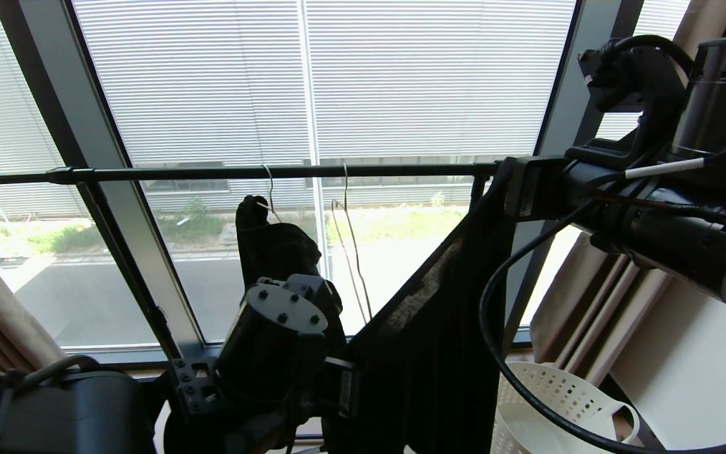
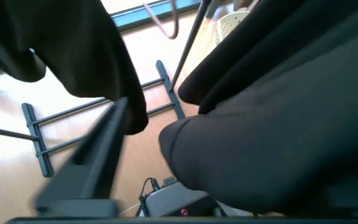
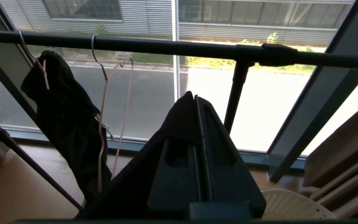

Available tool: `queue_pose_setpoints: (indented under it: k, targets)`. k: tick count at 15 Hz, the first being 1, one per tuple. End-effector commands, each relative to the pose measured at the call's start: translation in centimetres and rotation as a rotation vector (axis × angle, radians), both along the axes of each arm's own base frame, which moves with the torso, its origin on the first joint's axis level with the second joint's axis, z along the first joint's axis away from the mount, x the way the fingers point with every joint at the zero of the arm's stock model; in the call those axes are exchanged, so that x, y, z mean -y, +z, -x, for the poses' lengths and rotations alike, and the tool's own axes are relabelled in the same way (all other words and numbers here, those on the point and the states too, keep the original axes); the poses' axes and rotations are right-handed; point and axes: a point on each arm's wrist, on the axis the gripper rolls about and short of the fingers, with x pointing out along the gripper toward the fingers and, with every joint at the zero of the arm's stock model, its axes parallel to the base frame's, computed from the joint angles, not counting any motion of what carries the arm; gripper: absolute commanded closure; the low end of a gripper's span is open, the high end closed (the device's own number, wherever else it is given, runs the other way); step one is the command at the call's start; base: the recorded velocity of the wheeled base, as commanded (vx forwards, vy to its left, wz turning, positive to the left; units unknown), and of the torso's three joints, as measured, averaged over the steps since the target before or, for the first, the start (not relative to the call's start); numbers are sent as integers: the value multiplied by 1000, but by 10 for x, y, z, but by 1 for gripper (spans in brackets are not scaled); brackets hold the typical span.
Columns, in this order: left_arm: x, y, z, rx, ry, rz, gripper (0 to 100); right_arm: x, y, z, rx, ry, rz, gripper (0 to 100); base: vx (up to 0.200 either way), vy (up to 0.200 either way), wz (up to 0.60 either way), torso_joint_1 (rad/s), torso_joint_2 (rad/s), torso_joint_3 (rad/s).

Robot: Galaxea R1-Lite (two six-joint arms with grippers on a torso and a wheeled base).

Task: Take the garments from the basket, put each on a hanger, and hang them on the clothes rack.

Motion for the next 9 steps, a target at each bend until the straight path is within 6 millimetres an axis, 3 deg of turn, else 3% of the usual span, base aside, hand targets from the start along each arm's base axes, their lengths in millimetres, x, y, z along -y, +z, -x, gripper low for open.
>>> queue_pose_setpoints:
  k: [1,4,9]
  targets:
    - [-19,20,16,44,0,51,100,0,-7,-10,-16,-25,13,100,0,0,0,0,0,0]
    - [-34,36,25,86,12,97,100,0,-15,-18,-40,-41,40,100,0,0,0,0,0,0]
    - [-54,54,4,138,127,134,100,4,-40,-12,-91,-19,199,100,0,0,0,0,0,0]
